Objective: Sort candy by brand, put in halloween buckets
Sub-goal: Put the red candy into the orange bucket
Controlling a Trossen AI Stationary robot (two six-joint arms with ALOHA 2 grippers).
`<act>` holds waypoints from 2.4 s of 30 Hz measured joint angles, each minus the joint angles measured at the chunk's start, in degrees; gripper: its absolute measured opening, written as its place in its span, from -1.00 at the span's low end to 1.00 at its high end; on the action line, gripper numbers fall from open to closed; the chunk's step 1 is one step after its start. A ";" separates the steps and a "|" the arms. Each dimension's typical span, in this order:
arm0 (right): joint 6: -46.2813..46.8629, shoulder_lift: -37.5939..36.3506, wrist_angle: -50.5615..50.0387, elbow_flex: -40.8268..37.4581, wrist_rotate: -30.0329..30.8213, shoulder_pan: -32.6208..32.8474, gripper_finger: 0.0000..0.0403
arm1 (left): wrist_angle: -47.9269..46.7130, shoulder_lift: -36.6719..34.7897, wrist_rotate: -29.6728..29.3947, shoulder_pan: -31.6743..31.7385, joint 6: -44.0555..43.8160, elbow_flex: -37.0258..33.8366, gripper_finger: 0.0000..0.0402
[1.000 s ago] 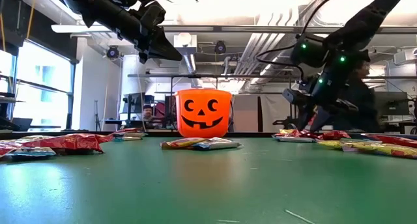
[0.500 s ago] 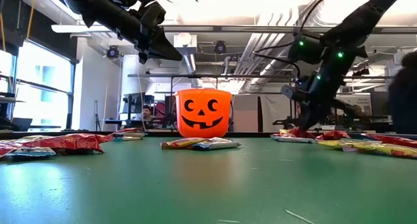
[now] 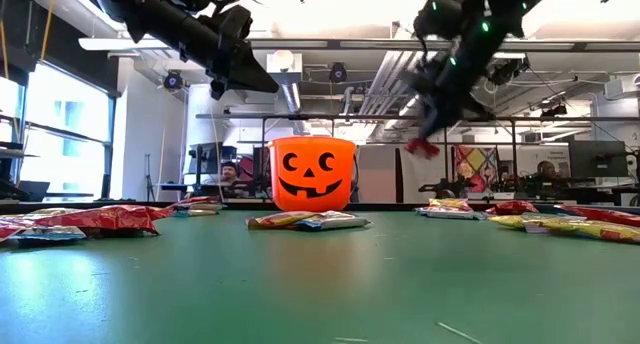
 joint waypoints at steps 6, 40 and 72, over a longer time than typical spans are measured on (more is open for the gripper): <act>-4.23 3.96 0.39 11.43 0.18 3.09 -1.00 | 9.14 -0.46 2.45 0.06 0.81 -3.82 -1.00; -22.37 56.76 -26.28 74.19 -9.22 -3.77 -1.00 | 5.18 -19.21 -3.22 0.37 1.79 -10.86 -1.00; -25.55 49.16 -23.50 74.17 -4.12 -1.10 -0.96 | 1.71 -19.17 -2.82 0.32 2.84 -10.86 -1.00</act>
